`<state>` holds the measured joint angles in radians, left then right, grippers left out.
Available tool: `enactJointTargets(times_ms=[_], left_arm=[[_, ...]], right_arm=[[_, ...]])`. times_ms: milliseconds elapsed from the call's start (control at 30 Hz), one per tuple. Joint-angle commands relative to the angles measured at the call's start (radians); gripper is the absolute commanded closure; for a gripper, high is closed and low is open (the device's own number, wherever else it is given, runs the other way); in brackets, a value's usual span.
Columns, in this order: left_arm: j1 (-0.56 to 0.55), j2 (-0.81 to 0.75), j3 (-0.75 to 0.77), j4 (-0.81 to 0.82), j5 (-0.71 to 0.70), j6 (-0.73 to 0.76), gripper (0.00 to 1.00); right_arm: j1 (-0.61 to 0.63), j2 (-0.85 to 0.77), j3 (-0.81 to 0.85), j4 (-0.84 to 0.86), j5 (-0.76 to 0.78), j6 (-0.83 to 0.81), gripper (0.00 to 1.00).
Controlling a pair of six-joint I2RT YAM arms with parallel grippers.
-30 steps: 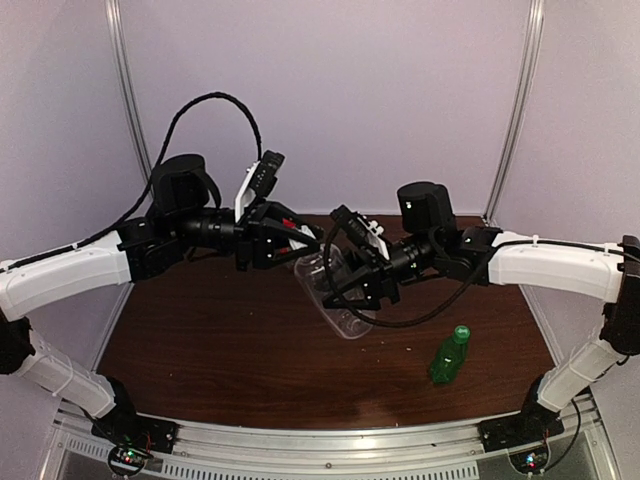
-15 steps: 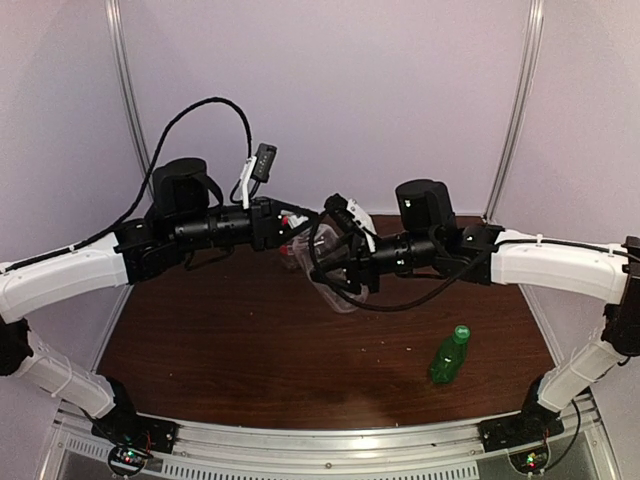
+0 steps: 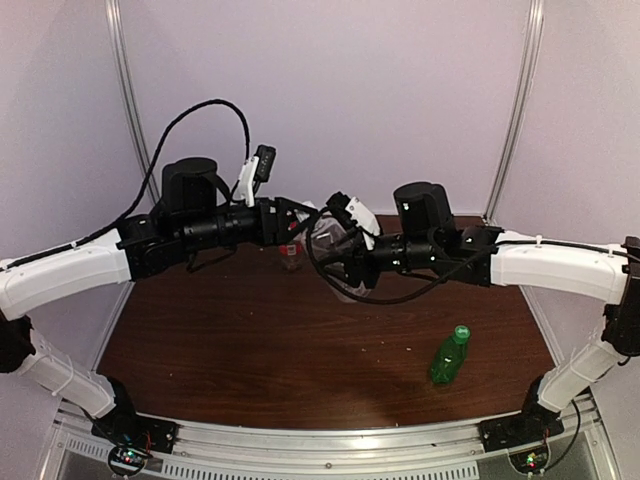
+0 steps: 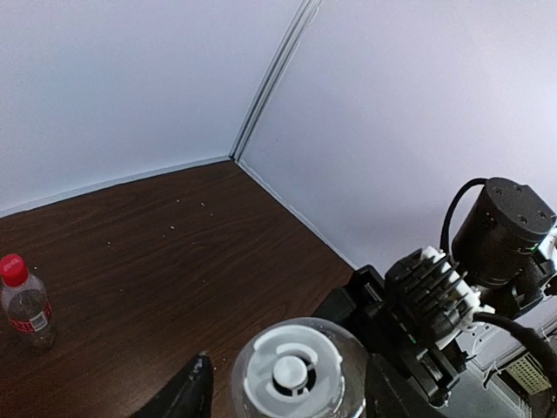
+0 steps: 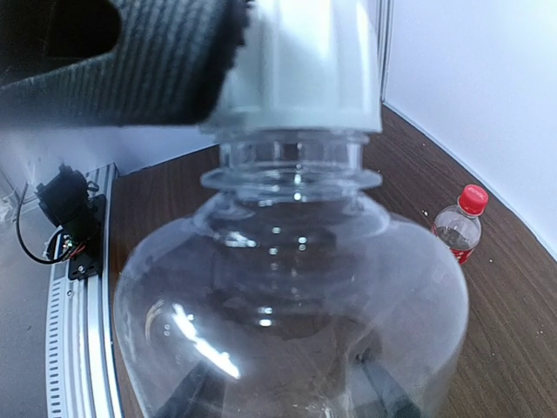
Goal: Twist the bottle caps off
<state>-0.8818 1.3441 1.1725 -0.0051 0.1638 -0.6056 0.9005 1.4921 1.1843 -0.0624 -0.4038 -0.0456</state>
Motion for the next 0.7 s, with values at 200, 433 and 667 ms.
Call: enactJointTargets(times_ms=[200, 433, 667], left_arm=[[0.024, -0.099, -0.019, 0.016, 0.244, 0.318, 0.19], [0.041, -0.152, -0.019, -0.055, 0.396, 0.429, 0.13], [0.043, -0.165, -0.037, -0.013, 0.6, 0.469, 0.15]], right_arm=[[-0.011, -0.051, -0.035, -0.003, -0.236, -0.037, 0.5], [-0.012, -0.045, -0.02, -0.022, -0.52, -0.067, 0.47], [-0.012, -0.008, 0.017, -0.032, -0.724, -0.063, 0.46]])
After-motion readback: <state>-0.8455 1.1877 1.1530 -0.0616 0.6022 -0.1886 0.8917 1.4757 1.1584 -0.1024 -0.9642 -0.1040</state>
